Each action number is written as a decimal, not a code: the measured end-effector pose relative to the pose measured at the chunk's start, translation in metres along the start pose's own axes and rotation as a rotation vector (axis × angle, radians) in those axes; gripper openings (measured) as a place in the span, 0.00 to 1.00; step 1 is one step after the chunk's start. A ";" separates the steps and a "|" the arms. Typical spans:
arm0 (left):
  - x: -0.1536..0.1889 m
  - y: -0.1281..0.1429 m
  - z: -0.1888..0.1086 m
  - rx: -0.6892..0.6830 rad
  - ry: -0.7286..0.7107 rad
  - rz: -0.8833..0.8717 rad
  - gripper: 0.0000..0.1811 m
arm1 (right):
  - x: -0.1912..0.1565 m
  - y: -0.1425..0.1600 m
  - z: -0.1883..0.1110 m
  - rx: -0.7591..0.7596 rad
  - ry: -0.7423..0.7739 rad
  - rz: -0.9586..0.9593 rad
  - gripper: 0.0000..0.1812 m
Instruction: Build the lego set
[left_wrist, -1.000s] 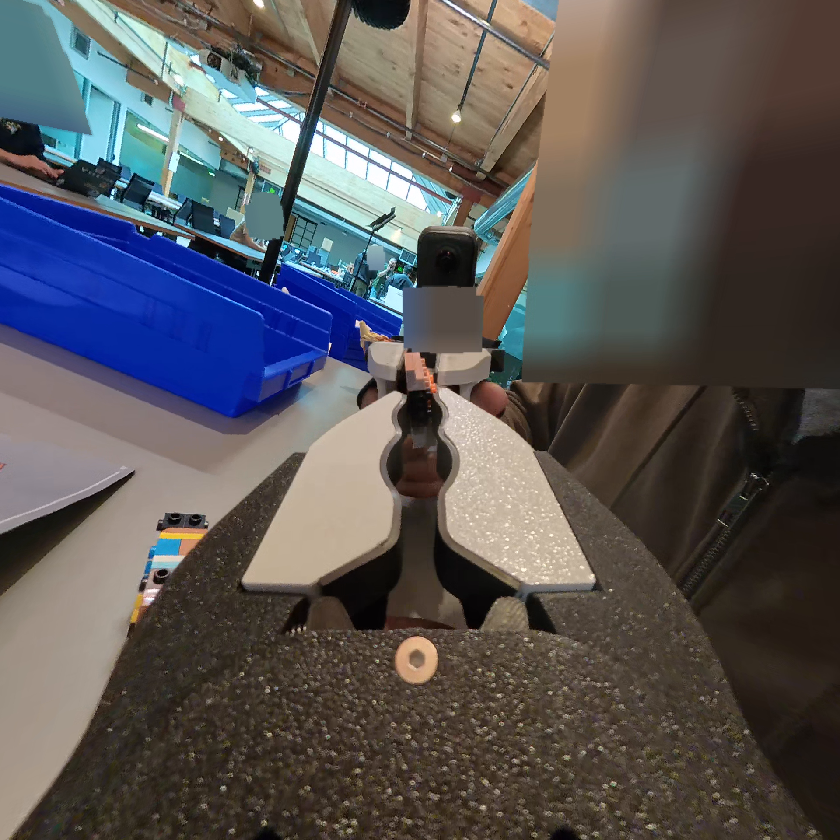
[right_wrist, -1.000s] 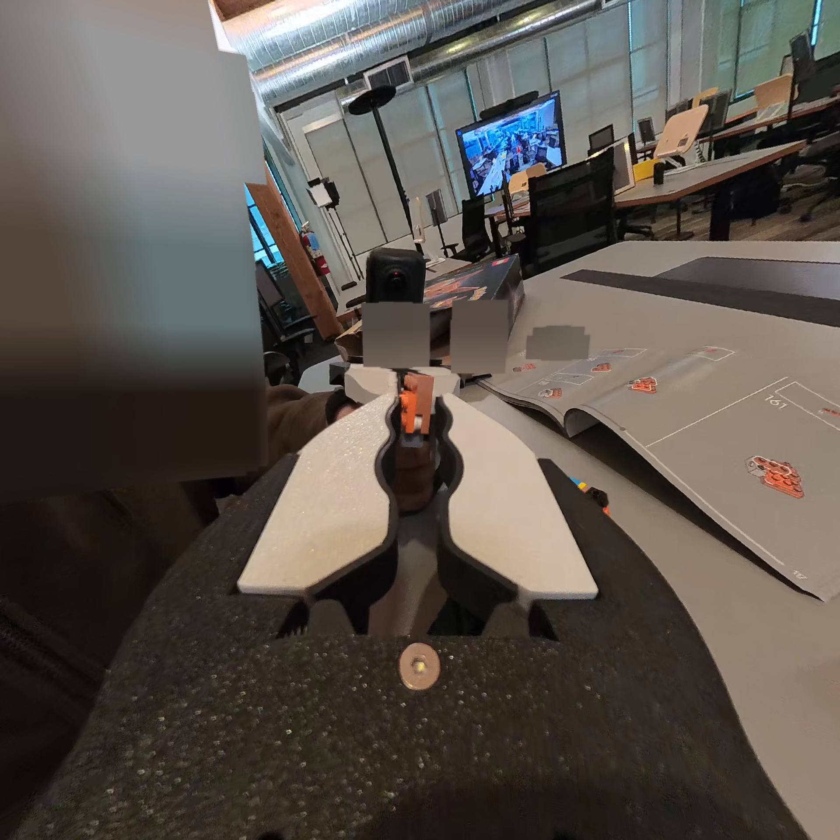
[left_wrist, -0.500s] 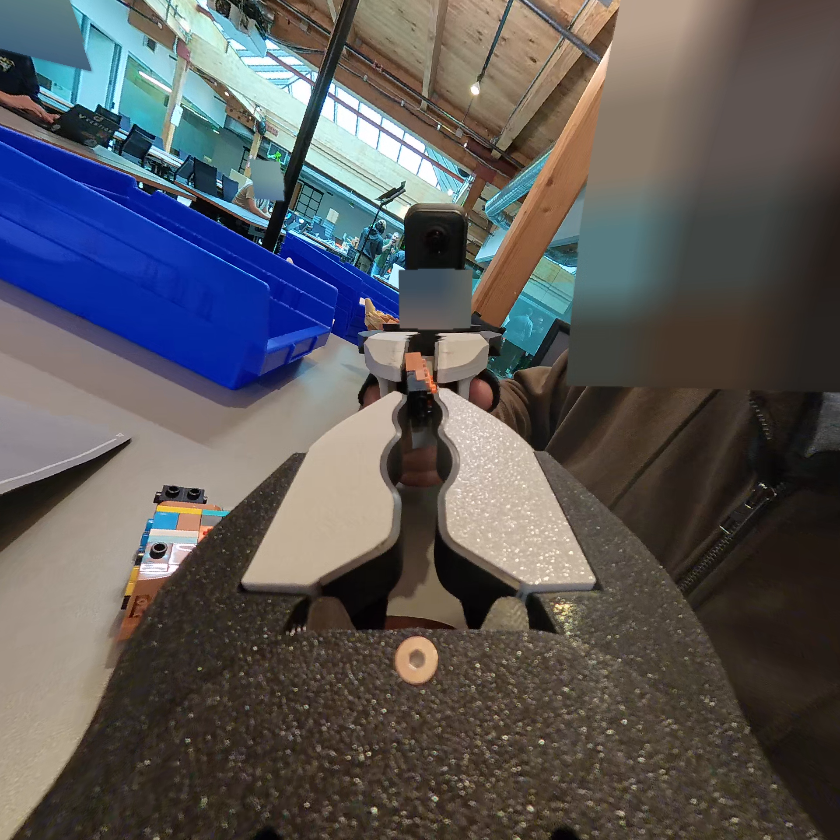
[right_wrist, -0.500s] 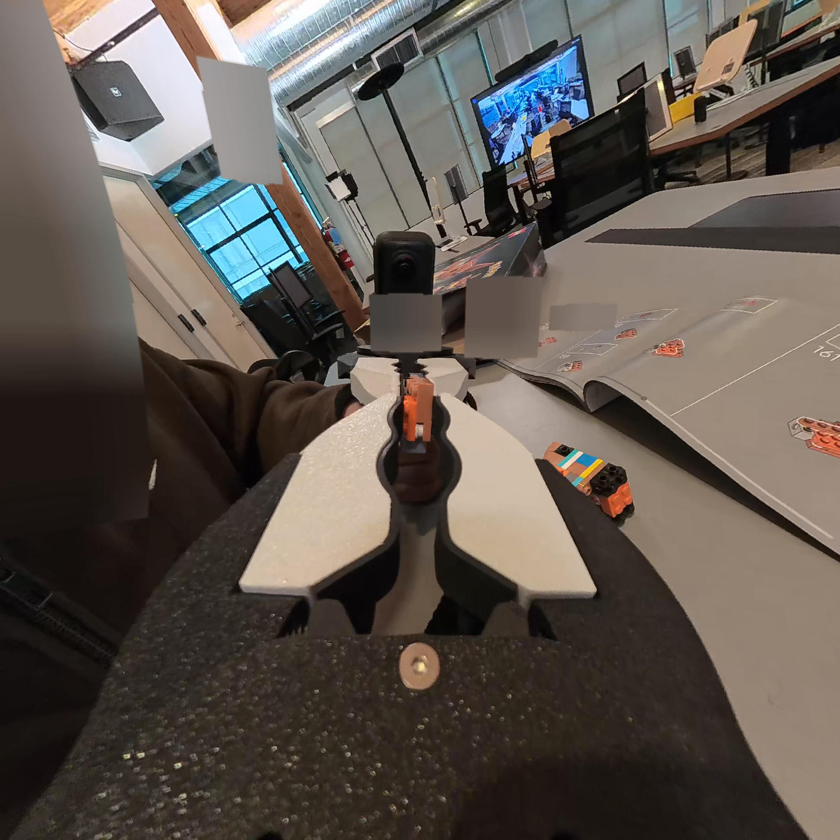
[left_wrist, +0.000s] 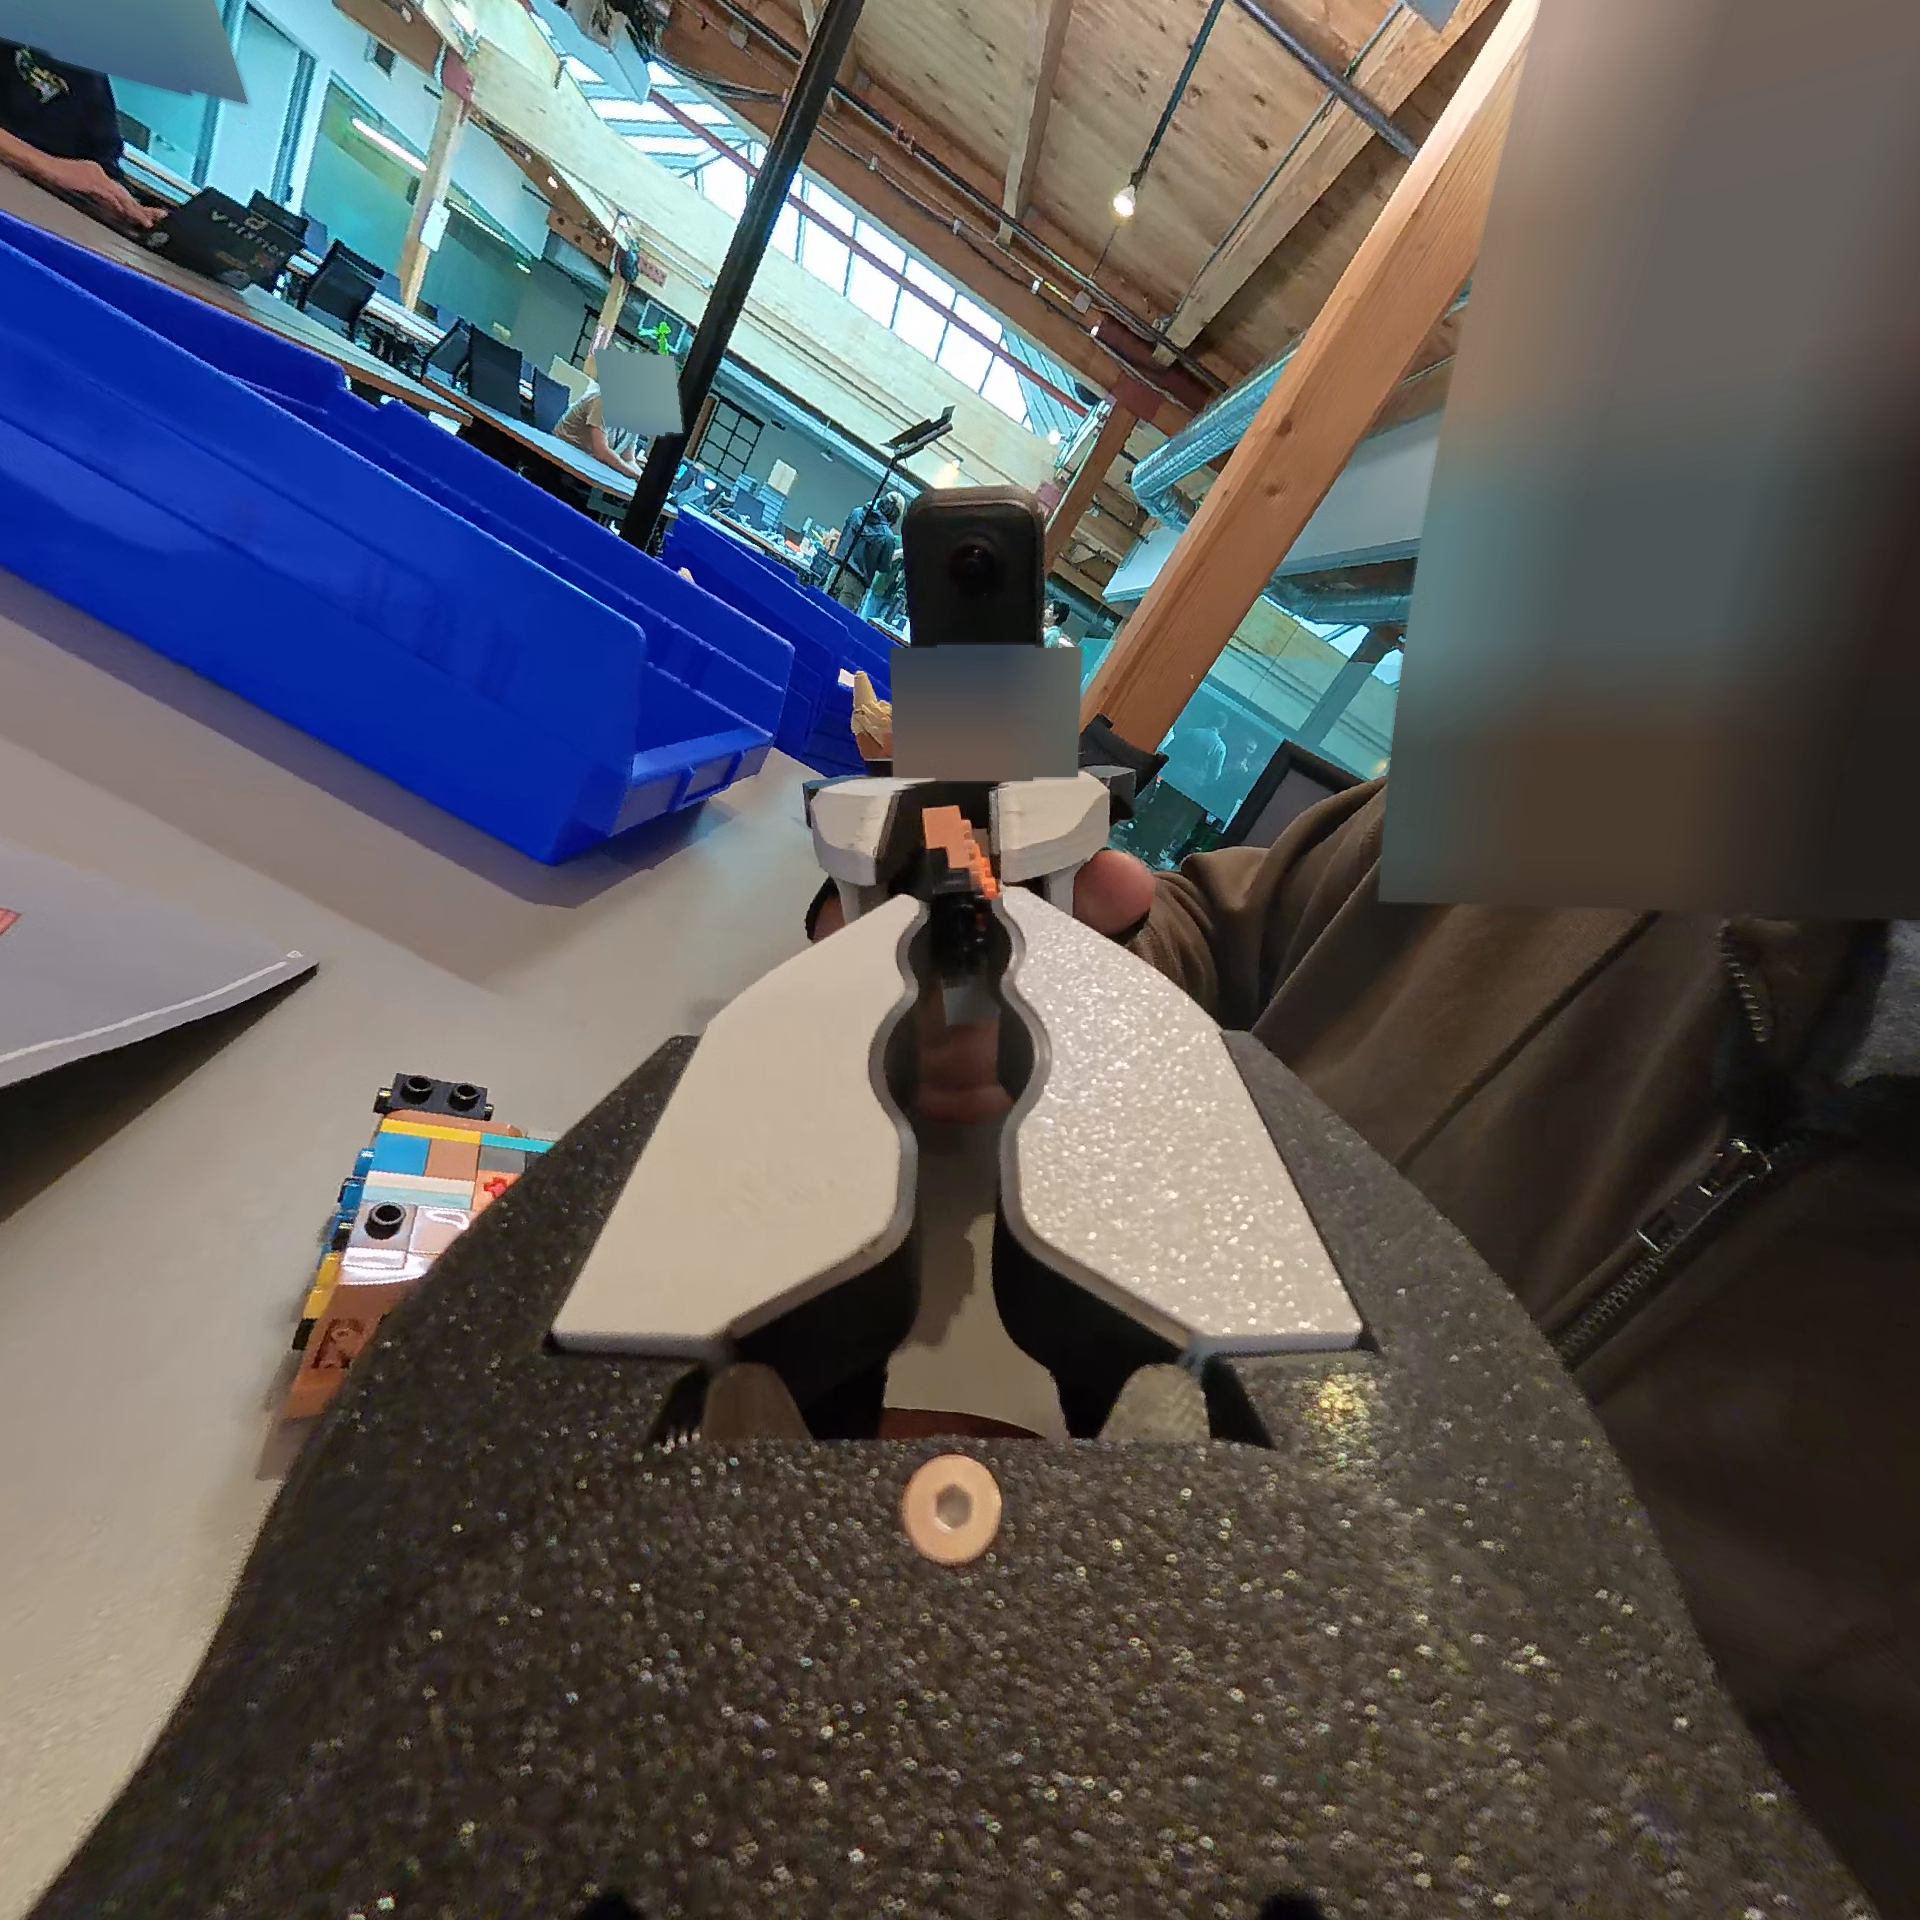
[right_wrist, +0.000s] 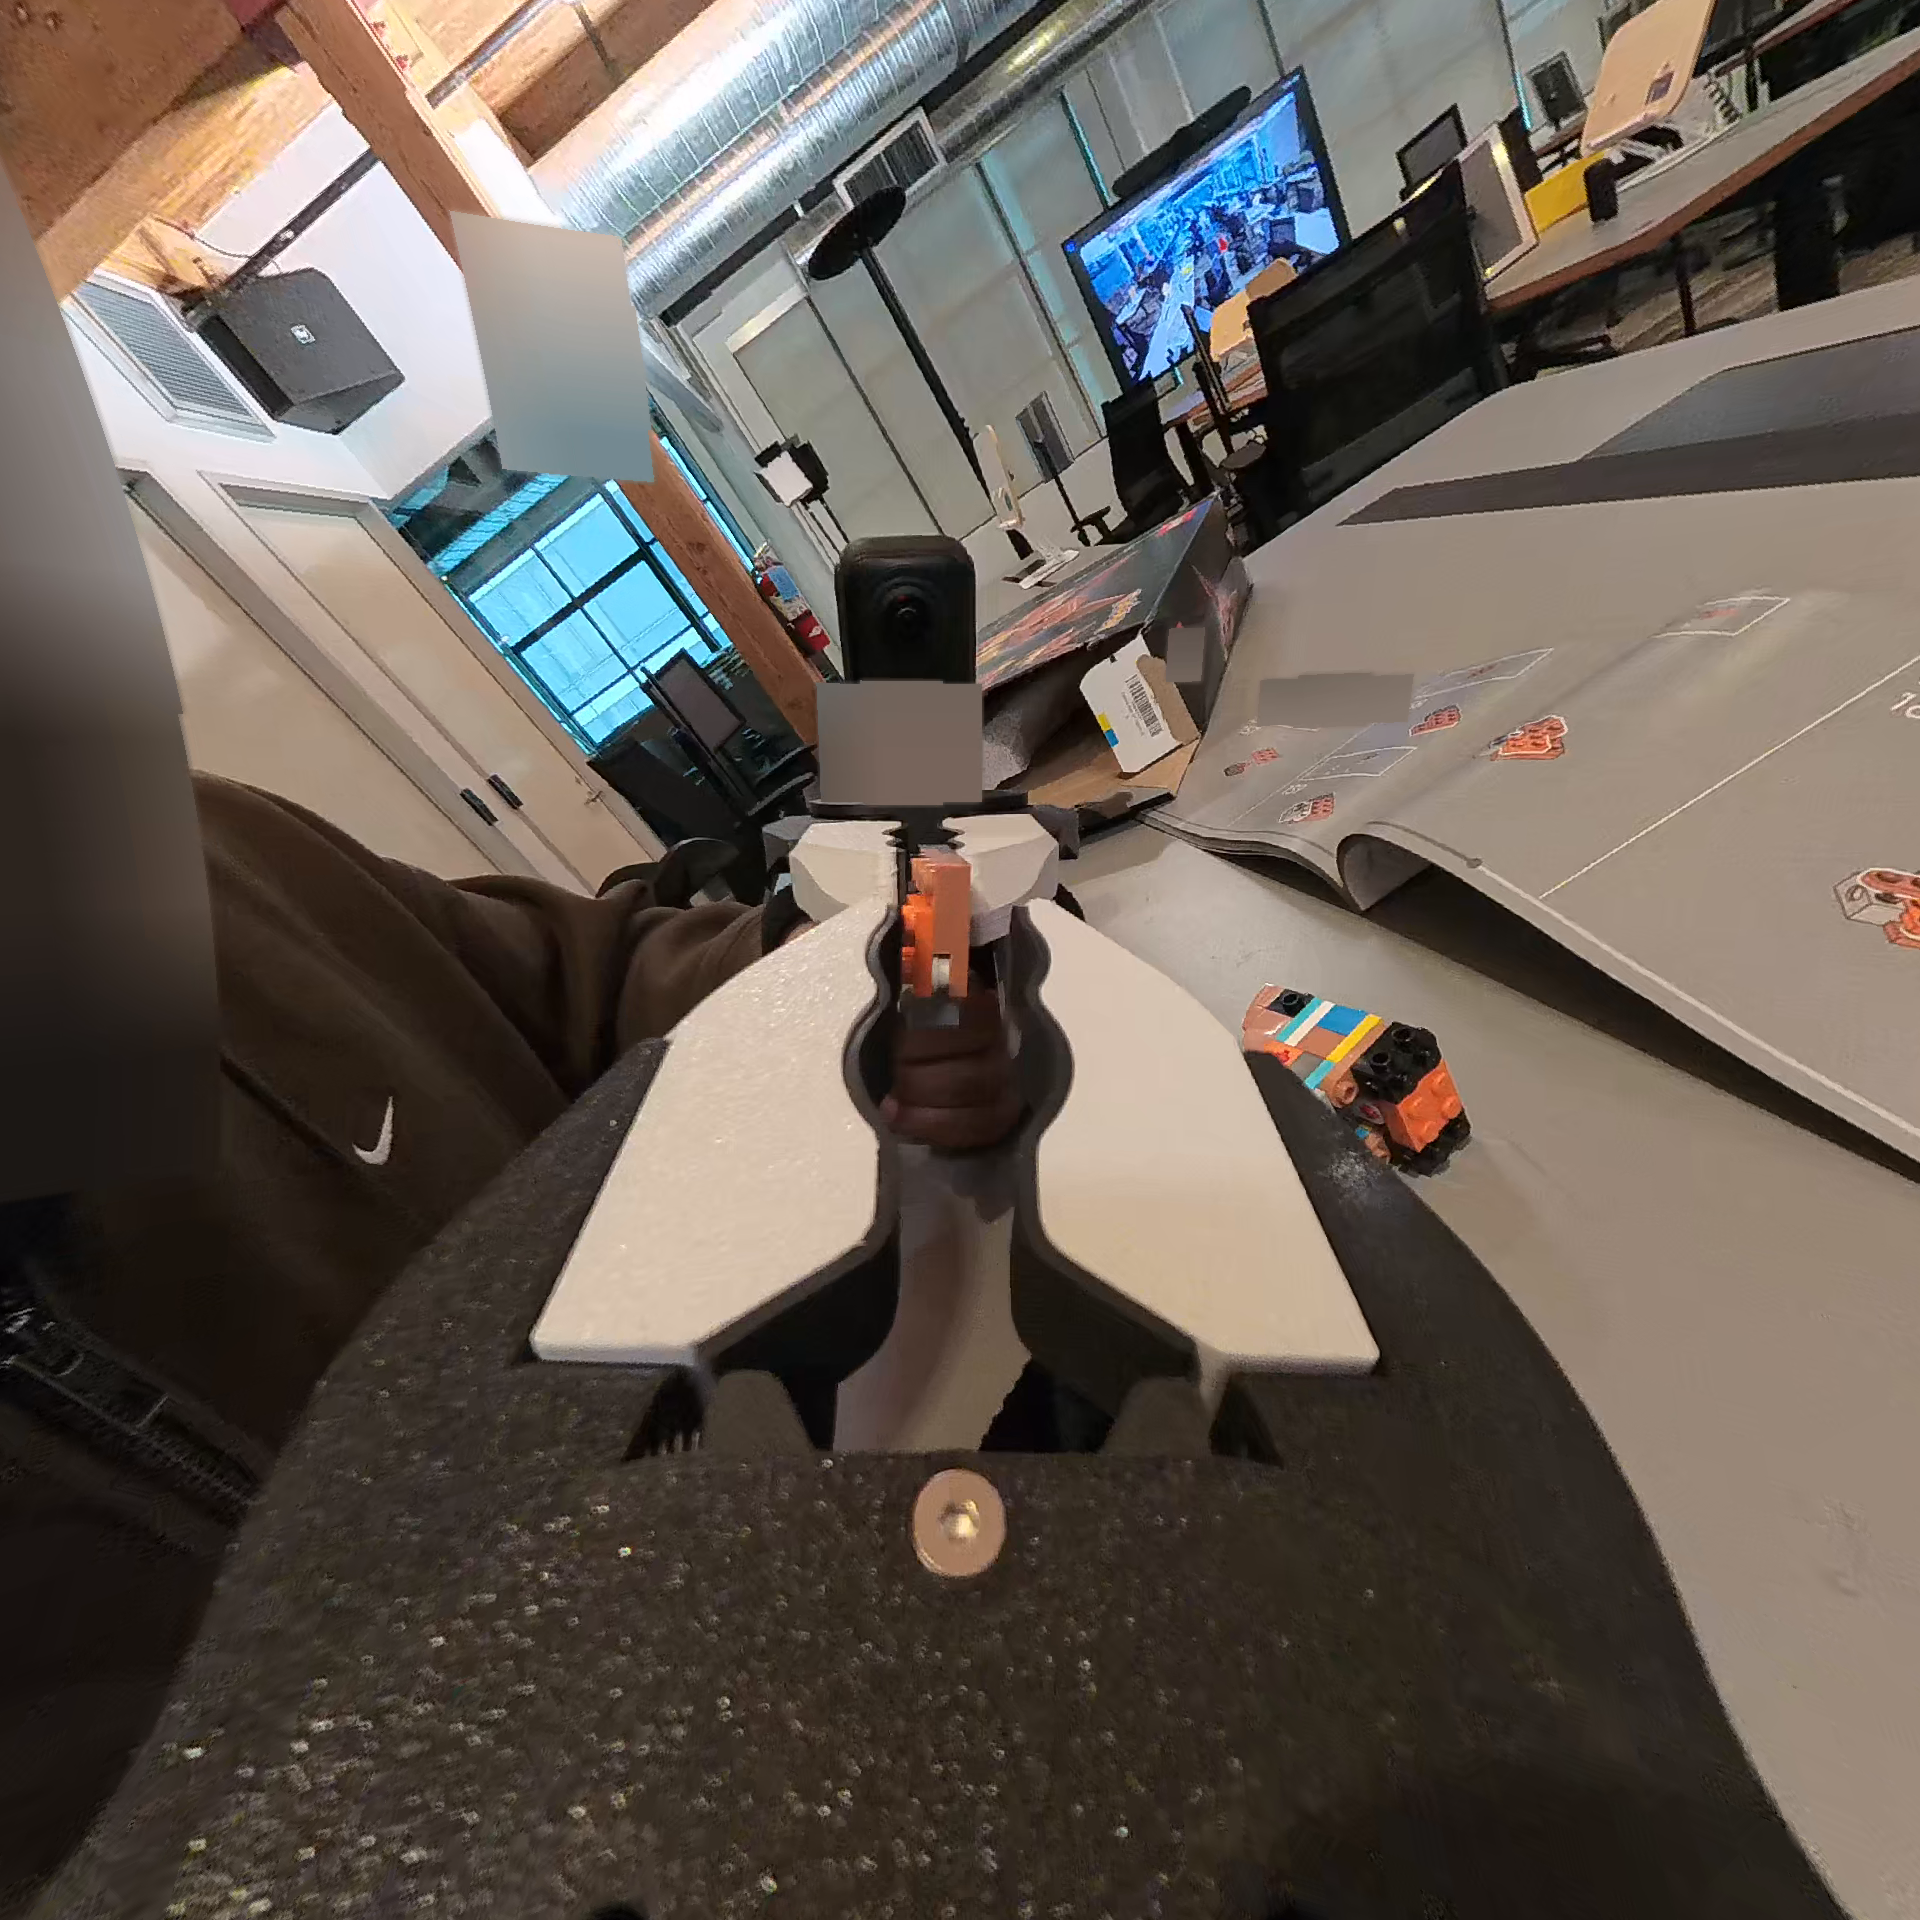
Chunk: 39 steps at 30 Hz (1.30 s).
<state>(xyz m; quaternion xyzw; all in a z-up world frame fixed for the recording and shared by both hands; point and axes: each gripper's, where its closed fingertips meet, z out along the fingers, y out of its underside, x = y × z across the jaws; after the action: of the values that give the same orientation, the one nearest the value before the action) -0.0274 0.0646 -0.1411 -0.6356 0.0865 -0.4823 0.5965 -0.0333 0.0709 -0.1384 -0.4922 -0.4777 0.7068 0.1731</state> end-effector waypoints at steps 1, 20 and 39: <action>0.000 0.000 0.000 0.000 -0.001 -0.002 0.05 | 0.000 0.000 0.000 -0.001 0.001 -0.003 0.11; -0.014 -0.002 -0.007 -0.130 -0.242 0.678 0.23 | 0.016 -0.009 -0.011 0.114 -0.086 0.344 0.06; -0.011 0.003 -0.007 -0.179 -0.291 1.017 0.23 | 0.004 0.007 -0.002 0.028 -0.174 0.461 0.06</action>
<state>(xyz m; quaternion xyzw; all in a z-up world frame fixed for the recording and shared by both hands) -0.0364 0.0666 -0.1502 -0.6220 0.3408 -0.0300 0.7043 -0.0322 0.0714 -0.1472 -0.5231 -0.3561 0.7738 -0.0277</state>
